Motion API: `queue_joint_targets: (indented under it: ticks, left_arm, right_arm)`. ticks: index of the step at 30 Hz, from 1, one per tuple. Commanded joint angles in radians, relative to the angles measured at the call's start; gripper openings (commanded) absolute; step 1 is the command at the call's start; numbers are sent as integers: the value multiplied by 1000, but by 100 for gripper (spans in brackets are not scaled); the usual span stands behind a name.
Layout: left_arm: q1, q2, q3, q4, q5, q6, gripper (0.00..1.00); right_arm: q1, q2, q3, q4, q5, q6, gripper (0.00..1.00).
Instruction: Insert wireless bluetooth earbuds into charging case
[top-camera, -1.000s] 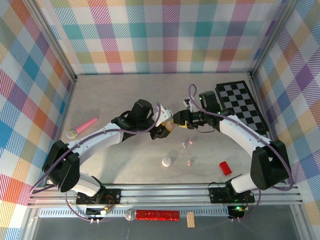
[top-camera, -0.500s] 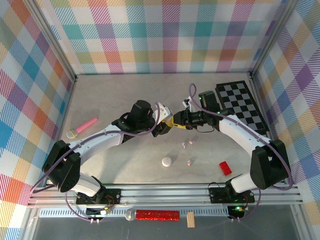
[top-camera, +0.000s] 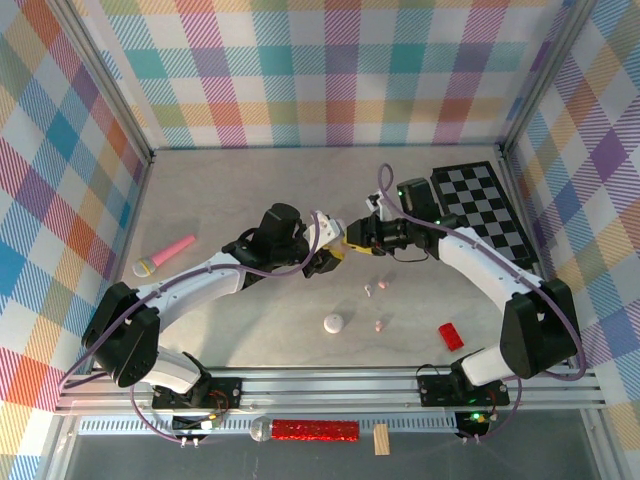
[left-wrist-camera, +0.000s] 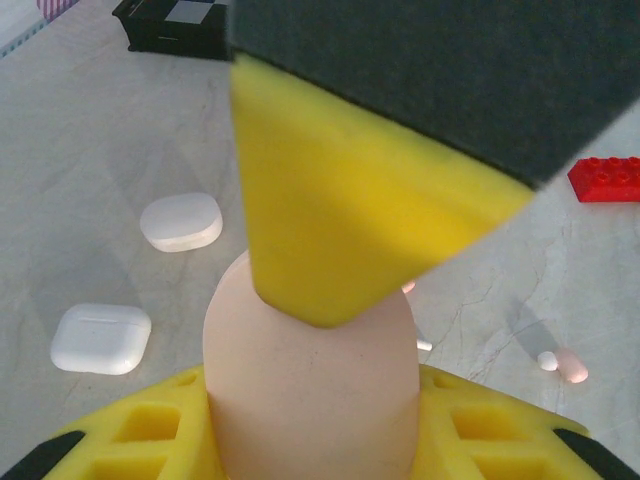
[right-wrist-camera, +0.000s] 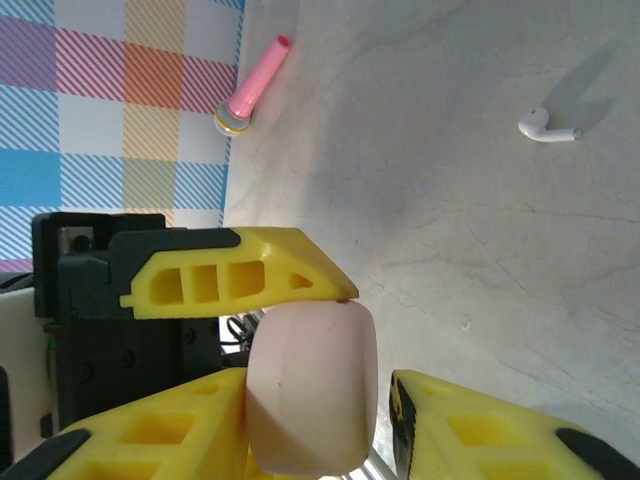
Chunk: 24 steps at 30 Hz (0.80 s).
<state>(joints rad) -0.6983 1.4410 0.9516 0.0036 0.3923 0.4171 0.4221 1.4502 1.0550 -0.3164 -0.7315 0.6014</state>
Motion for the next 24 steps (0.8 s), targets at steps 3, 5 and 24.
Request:
queue_joint_targets:
  ticks: [3, 5, 24]
  left_arm:
    - [-10, -29, -5, 35, 14, 15, 18]
    - [-10, -26, -1, 41, 0, 0, 18]
    - [-8, -35, -80, 285, -18, -157, 46]
  right_arm:
    - [1, 34, 22, 0, -48, -5, 36]
    - [1, 39, 22, 6, -59, -1, 37]
    - [-37, -48, -24, 140, -98, 57, 24]
